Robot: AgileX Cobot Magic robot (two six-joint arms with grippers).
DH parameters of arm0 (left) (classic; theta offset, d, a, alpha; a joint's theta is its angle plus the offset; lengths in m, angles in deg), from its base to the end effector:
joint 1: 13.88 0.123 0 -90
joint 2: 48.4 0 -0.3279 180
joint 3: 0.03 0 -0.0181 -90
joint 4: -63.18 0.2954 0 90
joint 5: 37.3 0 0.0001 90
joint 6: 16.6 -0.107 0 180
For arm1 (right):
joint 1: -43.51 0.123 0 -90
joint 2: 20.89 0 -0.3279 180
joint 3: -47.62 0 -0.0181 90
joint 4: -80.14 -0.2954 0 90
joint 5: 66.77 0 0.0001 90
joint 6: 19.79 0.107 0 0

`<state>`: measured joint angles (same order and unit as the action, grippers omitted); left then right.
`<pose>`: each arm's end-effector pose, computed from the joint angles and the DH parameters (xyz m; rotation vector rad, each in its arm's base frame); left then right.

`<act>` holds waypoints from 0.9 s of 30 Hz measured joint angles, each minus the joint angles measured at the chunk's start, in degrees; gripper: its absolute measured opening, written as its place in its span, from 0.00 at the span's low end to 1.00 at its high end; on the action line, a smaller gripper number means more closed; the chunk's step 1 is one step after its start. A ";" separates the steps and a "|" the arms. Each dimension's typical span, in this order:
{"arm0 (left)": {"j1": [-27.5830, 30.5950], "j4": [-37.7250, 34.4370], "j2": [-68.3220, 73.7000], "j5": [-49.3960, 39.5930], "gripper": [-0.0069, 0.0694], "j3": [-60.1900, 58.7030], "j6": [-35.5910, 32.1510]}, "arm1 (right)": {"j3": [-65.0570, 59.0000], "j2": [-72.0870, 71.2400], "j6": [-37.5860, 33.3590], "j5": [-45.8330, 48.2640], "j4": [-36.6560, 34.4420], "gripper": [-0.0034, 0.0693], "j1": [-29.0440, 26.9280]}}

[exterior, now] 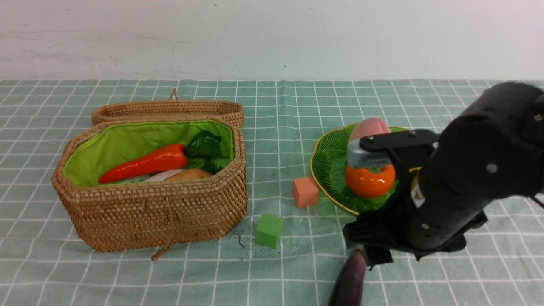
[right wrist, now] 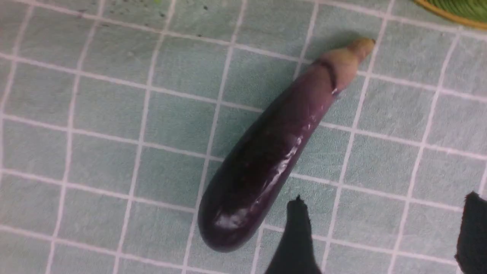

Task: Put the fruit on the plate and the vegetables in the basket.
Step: Grab an eggplant with your right arm and place it in the basket on the left.

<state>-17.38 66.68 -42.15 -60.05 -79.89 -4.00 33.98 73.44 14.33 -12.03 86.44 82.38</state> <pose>0.0688 -0.0017 0.1622 -0.1134 1.8979 -0.1302 0.2732 0.2079 0.2744 -0.1882 2.8309 0.1430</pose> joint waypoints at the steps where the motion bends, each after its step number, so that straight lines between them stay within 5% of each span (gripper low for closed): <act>1: 0.00 0.00 0.00 0.00 0.40 0.00 0.00 | -0.08 2.26 8.72 -1.67 1.56 0.77 1.32; 6: 0.00 0.00 0.00 0.00 0.40 0.00 0.00 | -0.08 7.73 29.19 -5.66 2.04 0.77 2.76; 11: 0.00 0.00 0.00 0.00 0.40 0.00 0.00 | -0.08 13.28 37.38 -6.77 2.43 0.77 2.81; 16: 0.00 0.00 0.00 0.00 0.40 0.00 0.00 | -0.08 17.40 38.16 -7.88 2.31 0.76 2.81; 21: 0.00 0.00 0.00 0.00 0.40 0.00 0.00 | -0.02 19.11 34.50 -9.80 0.24 0.55 2.81; 27: 0.00 0.00 0.00 0.00 0.40 0.00 0.00 | -0.02 17.10 26.74 -14.08 -1.12 0.55 2.87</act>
<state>-17.38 66.68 -42.15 -60.05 -79.89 -4.00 33.96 90.54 41.07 -26.11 85.32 85.25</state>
